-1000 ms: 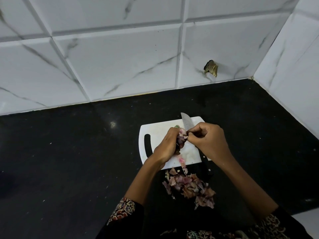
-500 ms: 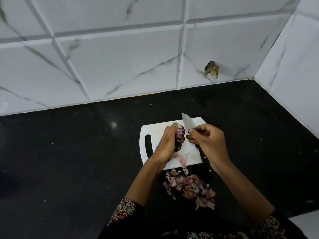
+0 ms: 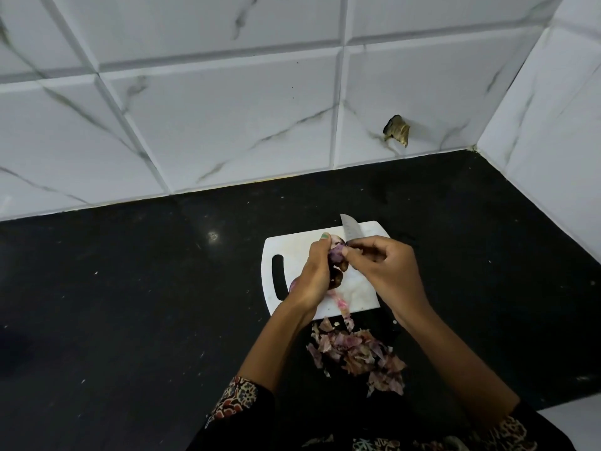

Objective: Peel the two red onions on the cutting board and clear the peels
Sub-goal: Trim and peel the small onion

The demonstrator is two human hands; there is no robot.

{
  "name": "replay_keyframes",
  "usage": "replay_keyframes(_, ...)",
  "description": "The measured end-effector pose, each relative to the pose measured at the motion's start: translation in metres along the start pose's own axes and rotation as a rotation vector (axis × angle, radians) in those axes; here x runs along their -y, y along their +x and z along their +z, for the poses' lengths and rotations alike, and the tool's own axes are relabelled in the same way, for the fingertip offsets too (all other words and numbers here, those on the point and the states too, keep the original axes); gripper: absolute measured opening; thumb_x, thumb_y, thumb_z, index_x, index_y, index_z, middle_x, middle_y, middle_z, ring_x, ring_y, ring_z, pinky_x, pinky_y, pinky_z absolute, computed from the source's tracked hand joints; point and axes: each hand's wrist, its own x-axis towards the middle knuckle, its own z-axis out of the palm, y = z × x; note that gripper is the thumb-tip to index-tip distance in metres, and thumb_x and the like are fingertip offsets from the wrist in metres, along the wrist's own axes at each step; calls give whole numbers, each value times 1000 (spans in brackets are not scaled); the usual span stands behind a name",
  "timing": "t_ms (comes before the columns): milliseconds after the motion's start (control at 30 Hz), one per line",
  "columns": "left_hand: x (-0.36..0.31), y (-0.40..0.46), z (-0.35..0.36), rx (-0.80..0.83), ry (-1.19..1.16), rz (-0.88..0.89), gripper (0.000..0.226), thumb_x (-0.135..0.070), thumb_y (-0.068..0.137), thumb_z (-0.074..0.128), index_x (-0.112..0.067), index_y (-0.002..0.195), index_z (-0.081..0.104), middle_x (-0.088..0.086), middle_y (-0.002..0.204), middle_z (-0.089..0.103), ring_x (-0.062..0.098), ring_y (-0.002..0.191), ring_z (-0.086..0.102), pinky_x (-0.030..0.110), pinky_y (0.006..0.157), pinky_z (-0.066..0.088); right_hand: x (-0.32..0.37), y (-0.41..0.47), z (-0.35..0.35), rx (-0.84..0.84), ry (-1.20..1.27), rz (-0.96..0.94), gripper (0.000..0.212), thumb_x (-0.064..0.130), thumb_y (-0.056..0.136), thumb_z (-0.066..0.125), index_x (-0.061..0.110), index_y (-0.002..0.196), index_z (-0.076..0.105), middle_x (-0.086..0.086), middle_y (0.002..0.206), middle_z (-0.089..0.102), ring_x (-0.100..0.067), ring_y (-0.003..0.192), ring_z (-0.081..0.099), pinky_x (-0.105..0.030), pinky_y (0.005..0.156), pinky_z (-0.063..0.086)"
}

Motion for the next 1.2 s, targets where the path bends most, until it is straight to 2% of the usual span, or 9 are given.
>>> replay_keyframes(133, 3, 1, 0, -5, 78, 36, 43, -52, 98, 26, -13, 101, 45, 0, 78, 42, 9, 57, 36, 23, 55, 33, 1, -1, 3, -34, -47, -26, 17, 15, 73, 78, 12, 89, 73, 4, 80, 73, -5, 75, 69, -23, 73, 56)
replay_keyframes(433, -1, -3, -1, 39, 66, 89, 43, -41, 103, 19, -14, 80, 43, -5, 62, 41, 8, 56, 31, 19, 52, 30, -3, 7, -3, -31, -38, -4, 11, 3, 75, 68, 11, 80, 73, -1, 73, 72, -14, 70, 68, -26, 67, 54)
replay_keyframes(567, 1, -1, -2, -12, 95, 55, 48, -46, 102, 20, -8, 102, 49, 3, 80, 46, 14, 69, 37, 24, 62, 36, -3, 2, 0, 12, -6, -34, 14, 17, 74, 78, 10, 85, 72, 2, 77, 72, -8, 73, 69, -23, 70, 56)
replay_keyframes(633, 2, -1, -1, -13, 121, 55, 46, -47, 101, 20, -9, 109, 45, 3, 85, 44, 11, 66, 38, 22, 60, 37, -3, 3, 2, -2, -22, -43, 17, 17, 71, 80, 11, 84, 70, 2, 76, 72, -7, 72, 69, -21, 68, 55)
replay_keyframes(733, 1, -2, 0, -5, 102, 59, 40, -43, 102, 22, -10, 106, 44, 1, 78, 42, 9, 62, 36, 18, 55, 36, -2, 5, 0, -11, -27, -48, 15, 14, 71, 79, 10, 81, 69, 2, 74, 71, -6, 69, 68, -19, 66, 55)
replay_keyframes(900, -2, -3, 1, -10, 28, 71, 39, -40, 102, 22, -11, 95, 48, 2, 73, 42, 10, 63, 32, 24, 59, 31, -4, 7, -1, -46, -42, -76, 6, 5, 74, 72, 9, 79, 70, 1, 71, 70, -4, 63, 65, -13, 58, 48)
replay_keyframes(1033, 3, 2, 2, -74, 11, 54, 46, -47, 102, 22, -9, 99, 47, -1, 72, 45, 11, 63, 34, 25, 60, 33, -3, 6, 1, -27, 18, -70, 9, 14, 78, 73, 7, 83, 71, -1, 75, 71, -10, 70, 68, -22, 68, 54)
replay_keyframes(1133, 6, 3, 2, -96, 27, 30, 57, -52, 100, 23, -3, 113, 50, 5, 85, 50, 14, 72, 41, 28, 66, 37, -5, 3, 4, 8, -20, -106, 15, 18, 76, 77, 7, 84, 71, 1, 76, 71, -7, 71, 68, -18, 67, 53)
replay_keyframes(1200, 4, 1, 0, -87, 12, 28, 55, -49, 101, 23, -3, 103, 53, 5, 80, 50, 13, 69, 40, 26, 63, 36, -6, 5, 3, 12, -48, -105, 11, 14, 77, 75, 6, 82, 70, 0, 74, 70, -9, 69, 67, -19, 66, 52)
